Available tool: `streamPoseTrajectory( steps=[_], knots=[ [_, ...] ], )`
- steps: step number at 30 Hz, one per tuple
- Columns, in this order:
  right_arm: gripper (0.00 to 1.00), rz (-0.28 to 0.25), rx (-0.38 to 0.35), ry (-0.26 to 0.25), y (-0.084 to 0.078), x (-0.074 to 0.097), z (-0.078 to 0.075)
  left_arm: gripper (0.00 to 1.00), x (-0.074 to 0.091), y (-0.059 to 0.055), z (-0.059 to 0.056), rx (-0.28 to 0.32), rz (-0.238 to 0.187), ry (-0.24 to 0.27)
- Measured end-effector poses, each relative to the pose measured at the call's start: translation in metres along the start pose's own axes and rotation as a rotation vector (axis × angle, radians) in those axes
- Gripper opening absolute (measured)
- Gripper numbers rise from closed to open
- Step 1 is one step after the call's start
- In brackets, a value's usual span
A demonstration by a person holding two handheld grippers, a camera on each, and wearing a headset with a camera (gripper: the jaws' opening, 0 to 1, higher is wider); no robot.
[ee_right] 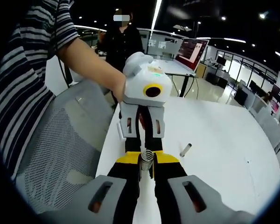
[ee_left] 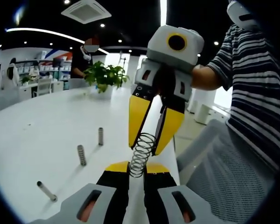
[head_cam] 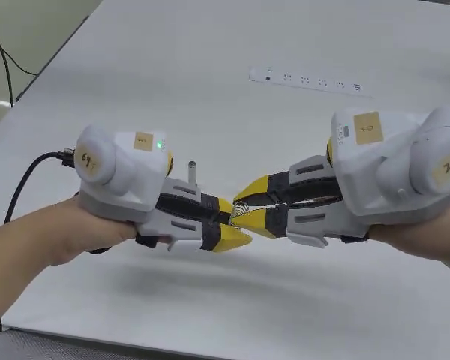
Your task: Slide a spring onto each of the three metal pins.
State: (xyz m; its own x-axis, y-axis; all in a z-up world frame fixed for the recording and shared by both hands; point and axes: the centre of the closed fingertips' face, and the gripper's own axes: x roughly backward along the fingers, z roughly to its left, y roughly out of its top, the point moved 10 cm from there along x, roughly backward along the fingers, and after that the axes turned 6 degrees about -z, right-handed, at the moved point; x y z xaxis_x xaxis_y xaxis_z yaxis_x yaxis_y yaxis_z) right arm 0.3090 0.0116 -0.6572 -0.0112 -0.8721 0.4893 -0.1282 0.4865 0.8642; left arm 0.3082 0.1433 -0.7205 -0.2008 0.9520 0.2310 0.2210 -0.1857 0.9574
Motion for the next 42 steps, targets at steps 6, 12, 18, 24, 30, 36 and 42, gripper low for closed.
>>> streamPoseTrajectory(
  steps=[6,12,18,24,30,36,42],
  knots=[
    [0.08,-0.01,-0.014,-0.014,0.0,-0.001,0.001,0.03,0.0,-0.001,0.0,-0.001,0.003,0.005],
    [0.07,0.003,-0.024,-0.019,0.002,-0.001,0.0,0.03,0.0,0.0,0.0,-0.007,0.005,0.016],
    [0.07,0.025,-0.016,-0.018,0.003,-0.002,-0.001,0.04,0.001,0.0,0.001,0.005,0.005,0.035],
    [0.07,0.024,-0.009,-0.019,0.004,-0.003,-0.001,0.05,0.002,0.002,0.002,0.006,-0.007,0.048],
    [0.07,0.033,-0.01,-0.028,0.002,-0.004,-0.002,0.1,0.004,0.002,0.002,0.011,-0.009,0.069],
    [0.08,0.036,-0.032,-0.04,-0.001,-0.004,-0.004,0.14,0.011,0.001,0.003,0.012,-0.002,0.092],
    [0.08,0.037,-0.097,-0.045,-0.003,-0.006,-0.006,0.15,0.02,0.001,0.003,0.017,-0.006,0.113]
  ],
)
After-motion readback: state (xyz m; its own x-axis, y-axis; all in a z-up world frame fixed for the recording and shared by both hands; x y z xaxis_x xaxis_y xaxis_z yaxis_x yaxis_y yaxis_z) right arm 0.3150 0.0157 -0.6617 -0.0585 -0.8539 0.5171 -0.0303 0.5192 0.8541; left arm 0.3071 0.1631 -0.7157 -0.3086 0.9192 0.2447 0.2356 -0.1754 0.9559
